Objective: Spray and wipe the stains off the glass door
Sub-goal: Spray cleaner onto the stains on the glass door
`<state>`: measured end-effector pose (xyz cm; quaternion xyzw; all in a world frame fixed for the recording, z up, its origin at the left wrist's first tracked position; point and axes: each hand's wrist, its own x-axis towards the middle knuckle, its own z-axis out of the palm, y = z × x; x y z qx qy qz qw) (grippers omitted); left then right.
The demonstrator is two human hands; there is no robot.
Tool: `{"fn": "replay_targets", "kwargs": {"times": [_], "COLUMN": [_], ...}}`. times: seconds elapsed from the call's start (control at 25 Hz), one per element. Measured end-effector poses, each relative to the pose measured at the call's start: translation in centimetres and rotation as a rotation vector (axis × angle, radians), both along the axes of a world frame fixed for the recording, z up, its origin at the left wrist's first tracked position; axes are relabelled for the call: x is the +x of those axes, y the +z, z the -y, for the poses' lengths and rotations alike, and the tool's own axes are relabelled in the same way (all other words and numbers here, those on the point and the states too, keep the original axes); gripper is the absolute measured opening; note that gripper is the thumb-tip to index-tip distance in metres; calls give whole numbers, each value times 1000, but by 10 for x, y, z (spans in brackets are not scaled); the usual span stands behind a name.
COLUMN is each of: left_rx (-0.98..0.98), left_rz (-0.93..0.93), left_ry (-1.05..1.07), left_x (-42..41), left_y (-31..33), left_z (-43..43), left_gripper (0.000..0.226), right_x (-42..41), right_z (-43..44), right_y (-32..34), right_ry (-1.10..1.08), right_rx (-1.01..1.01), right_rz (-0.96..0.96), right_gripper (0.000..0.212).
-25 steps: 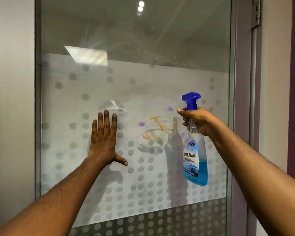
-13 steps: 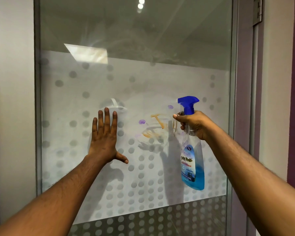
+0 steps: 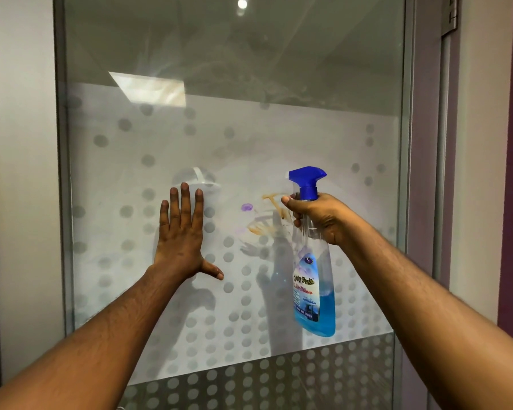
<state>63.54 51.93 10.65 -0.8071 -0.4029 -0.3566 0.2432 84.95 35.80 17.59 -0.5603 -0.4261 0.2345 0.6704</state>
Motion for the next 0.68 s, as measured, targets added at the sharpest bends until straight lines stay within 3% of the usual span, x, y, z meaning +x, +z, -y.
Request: {"fn": "replay_targets", "kwargs": {"times": [0.24, 0.48, 0.68], "left_rx": [-5, -24, -23], "left_rz": [2, 1, 1], "left_ry": [-10, -13, -16], "left_x": [0, -1, 0], "left_y": [0, 1, 1], "left_z": [1, 2, 3], "left_gripper": [176, 176, 175], "right_x": [-18, -16, 1], "right_z": [-14, -12, 2], "right_y": [3, -4, -14], "right_ry": [-184, -83, -120], "right_rx": [-22, -30, 17], "right_rz": [87, 100, -5], "right_gripper": [33, 35, 27]}}
